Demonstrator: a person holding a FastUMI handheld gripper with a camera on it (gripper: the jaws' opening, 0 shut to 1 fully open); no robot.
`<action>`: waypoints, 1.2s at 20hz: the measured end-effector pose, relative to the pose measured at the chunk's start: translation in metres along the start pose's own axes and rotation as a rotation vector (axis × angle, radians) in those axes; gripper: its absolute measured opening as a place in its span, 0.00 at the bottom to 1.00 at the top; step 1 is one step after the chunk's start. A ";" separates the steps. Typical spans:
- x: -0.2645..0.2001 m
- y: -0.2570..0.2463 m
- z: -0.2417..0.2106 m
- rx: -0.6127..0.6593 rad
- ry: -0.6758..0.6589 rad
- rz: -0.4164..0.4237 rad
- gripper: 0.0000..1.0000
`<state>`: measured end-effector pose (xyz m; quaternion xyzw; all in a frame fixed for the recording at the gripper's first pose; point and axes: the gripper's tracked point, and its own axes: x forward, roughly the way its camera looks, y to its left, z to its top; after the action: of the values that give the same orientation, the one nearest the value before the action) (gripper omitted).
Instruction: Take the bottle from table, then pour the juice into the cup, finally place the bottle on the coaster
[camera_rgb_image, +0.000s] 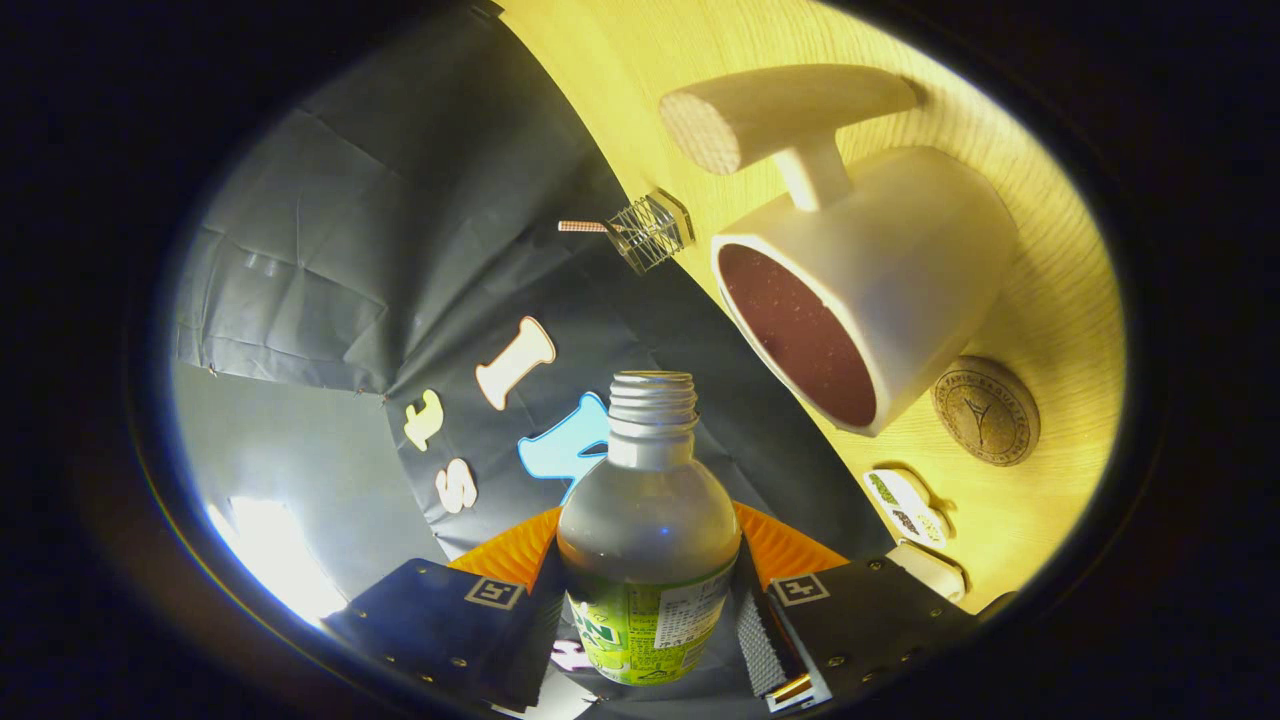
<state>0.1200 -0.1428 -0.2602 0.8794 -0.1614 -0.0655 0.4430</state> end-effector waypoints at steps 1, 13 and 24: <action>0.000 -0.001 0.001 -0.002 -0.001 -0.002 0.75; -0.004 -0.020 -0.002 -0.188 0.050 -0.034 0.75; -0.019 -0.048 -0.002 -0.977 0.201 -0.140 0.75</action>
<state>0.1134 -0.1077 -0.2982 0.5799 -0.0091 -0.0780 0.8109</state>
